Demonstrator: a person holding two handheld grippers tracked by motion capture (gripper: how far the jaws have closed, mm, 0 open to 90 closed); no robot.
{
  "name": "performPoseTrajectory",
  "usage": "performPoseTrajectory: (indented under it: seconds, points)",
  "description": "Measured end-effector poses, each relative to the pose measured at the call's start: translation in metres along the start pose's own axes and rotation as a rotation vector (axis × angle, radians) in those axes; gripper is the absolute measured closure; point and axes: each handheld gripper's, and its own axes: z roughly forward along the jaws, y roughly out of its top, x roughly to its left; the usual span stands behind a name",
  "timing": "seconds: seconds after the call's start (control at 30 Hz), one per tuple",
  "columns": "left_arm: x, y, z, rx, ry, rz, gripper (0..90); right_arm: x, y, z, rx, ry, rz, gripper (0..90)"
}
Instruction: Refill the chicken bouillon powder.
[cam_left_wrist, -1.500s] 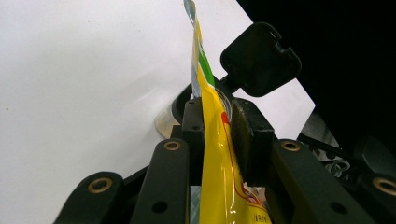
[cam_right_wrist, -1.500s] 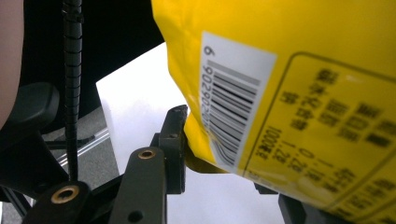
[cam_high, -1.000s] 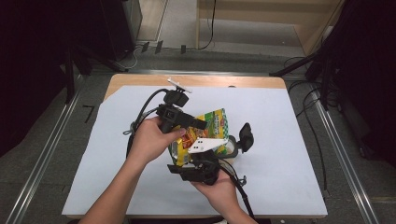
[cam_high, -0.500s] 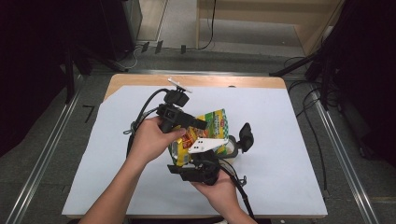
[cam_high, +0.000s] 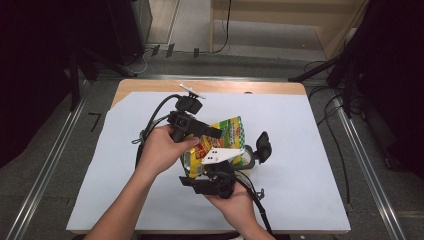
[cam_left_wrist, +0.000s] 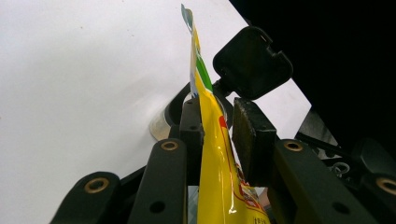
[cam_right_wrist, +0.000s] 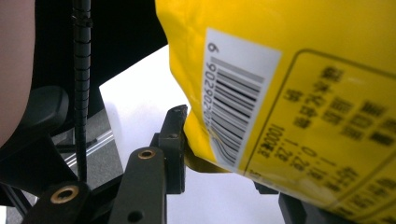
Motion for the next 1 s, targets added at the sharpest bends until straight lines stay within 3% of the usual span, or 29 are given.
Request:
performPoseTrajectory:
  seconds: [1.0]
  points:
    - [0.0015, 0.0003, 0.0026, 0.002, -0.008, -0.002, 73.6, 0.0023, -0.0004, -0.0011, 0.008, -0.012, -0.008, 63.6]
